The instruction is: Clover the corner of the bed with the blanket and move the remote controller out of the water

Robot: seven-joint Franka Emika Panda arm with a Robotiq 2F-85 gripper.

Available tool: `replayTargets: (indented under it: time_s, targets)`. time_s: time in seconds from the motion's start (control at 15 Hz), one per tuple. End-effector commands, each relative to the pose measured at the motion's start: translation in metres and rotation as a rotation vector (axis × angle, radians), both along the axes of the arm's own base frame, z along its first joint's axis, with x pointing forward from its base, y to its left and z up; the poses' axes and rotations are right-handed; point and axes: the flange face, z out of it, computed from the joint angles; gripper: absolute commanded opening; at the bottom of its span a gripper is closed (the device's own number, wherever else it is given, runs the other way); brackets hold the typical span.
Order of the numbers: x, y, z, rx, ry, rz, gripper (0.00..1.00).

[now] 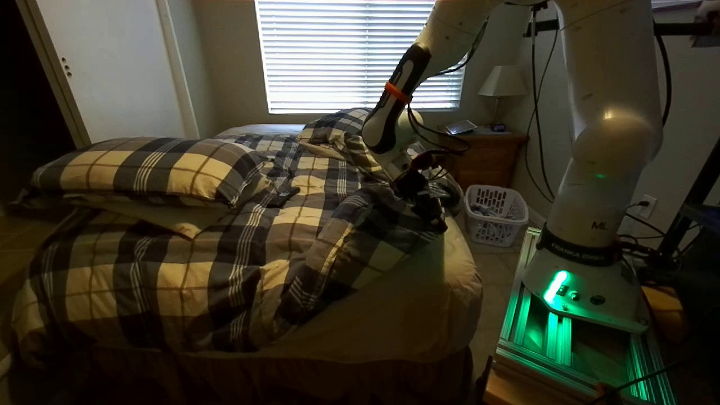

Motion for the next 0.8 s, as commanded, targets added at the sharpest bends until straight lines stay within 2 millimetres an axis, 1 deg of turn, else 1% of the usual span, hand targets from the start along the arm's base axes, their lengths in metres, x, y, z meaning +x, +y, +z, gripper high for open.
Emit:
replayTargets:
  time_s: [0.0,0.2,0.27,0.4,0.47,0.53,0.67,0.73]
  targets:
    - [-0.009,0.028,0.056,-0.132,-0.032,0.054,0.4]
    - [-0.01,0.066,0.109,-0.213,-0.018,0.106,0.62]
    - [-0.012,0.078,0.131,-0.27,-0.005,0.106,0.68]
    - [-0.017,0.094,0.179,-0.386,0.016,0.084,0.82]
    - [-0.016,0.092,0.194,-0.437,0.03,0.072,0.88]
    - [-0.014,0.092,0.21,-0.494,0.038,0.068,0.97]
    - [-0.007,0.082,0.231,-0.605,0.029,0.069,1.0]
    - [0.001,0.073,0.235,-0.659,0.009,0.073,1.0]
